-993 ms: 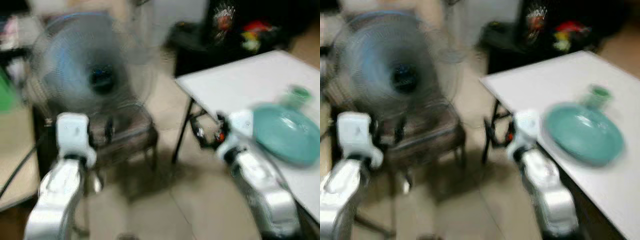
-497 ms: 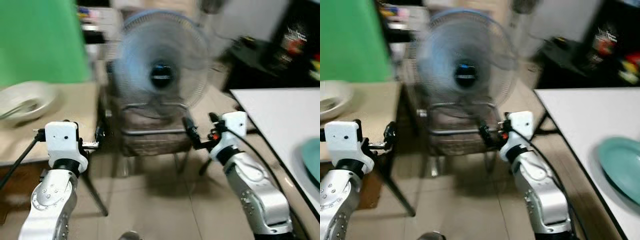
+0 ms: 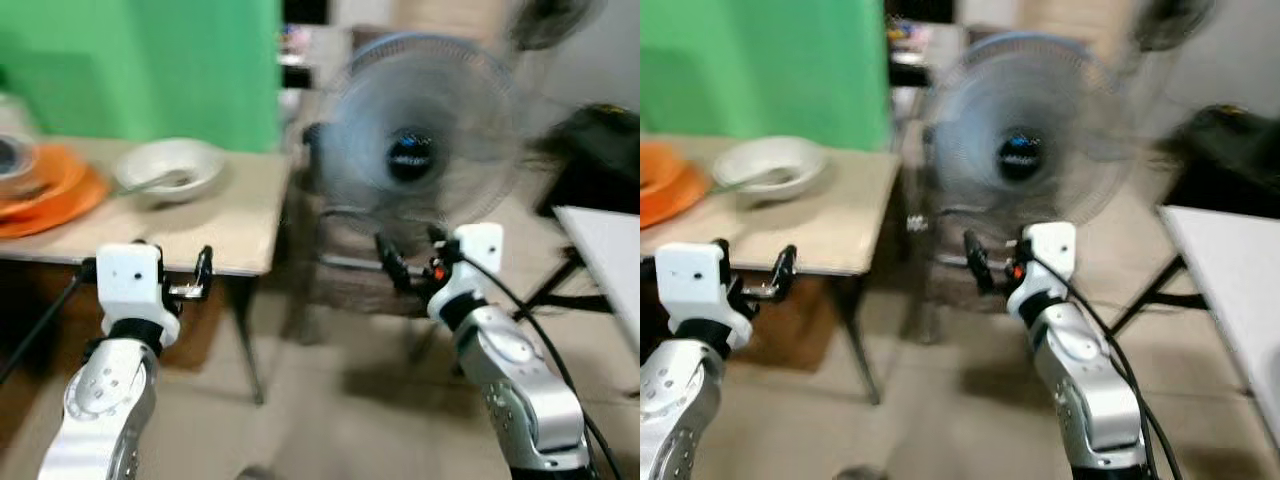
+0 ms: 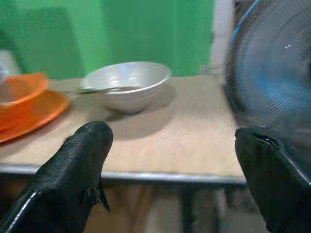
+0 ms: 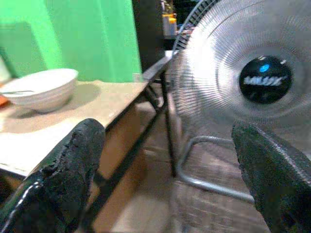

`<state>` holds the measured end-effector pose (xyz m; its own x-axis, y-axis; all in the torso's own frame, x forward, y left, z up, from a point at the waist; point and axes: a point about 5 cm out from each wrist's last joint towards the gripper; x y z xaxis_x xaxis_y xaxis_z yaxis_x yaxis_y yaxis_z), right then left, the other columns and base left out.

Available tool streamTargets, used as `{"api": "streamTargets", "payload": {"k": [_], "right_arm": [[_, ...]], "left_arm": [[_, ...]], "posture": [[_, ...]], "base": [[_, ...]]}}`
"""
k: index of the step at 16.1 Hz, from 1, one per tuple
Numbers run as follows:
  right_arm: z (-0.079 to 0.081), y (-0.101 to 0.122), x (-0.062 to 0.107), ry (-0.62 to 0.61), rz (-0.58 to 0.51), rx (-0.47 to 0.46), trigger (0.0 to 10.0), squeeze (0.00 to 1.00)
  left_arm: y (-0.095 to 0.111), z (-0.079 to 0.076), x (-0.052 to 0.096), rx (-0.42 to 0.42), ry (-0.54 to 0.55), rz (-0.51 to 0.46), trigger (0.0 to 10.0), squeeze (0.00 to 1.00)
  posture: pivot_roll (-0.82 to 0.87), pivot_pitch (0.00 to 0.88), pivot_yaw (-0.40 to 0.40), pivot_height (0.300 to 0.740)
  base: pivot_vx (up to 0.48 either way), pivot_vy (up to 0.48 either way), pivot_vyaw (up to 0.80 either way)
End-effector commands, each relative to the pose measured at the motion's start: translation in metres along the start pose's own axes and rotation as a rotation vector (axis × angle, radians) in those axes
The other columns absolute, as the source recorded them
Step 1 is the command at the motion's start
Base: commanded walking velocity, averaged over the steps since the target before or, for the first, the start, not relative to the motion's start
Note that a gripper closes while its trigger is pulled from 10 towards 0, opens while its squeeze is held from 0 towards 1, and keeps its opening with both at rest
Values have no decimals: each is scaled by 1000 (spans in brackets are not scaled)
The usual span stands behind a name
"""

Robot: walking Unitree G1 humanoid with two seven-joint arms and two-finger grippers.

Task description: Setting the table

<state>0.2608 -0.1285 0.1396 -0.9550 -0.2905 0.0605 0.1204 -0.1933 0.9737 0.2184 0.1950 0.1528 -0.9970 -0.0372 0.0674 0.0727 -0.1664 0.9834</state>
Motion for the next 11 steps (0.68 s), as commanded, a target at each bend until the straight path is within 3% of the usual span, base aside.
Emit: {"api": "streamTargets", "payload": {"k": [1,5,9,11], "right_arm": [[-2,-1,2,-36,4,-9,10000,1000],[-3,-7,5,-75,20,16,10000,1000],[-5,-7,2,-120,20,-22,10000,1000],[-3,-8,3,-117,19,-24,10000,1000]], "left_arm": [[2,3,-1,-18,-12,-1,10000,0],[2,2,-4,-40,-52,3,10000,0],[3,-2,-5,-46,-99,8,10000,0],[1,-1,-6,-52,-98,7,10000,0]], "posture": [[110,0,-24,740],[127,0,-5,740],[124,0,11,740],[117,0,17,740]], "base": [[0,442,0],[0,444,0],[0,426,0],[0,0,0]]}}
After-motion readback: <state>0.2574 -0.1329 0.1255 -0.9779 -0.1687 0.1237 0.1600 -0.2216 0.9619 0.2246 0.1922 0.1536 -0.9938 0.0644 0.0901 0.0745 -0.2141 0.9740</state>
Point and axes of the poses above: a point about 5 cm out from each wrist's last joint towards the gripper, its own x axis pointing back from the gripper into the wrist, its own y axis along the axis of the wrist's last joint, z = x × y, and after that the axes turned 3 degrees about -x, right-handed
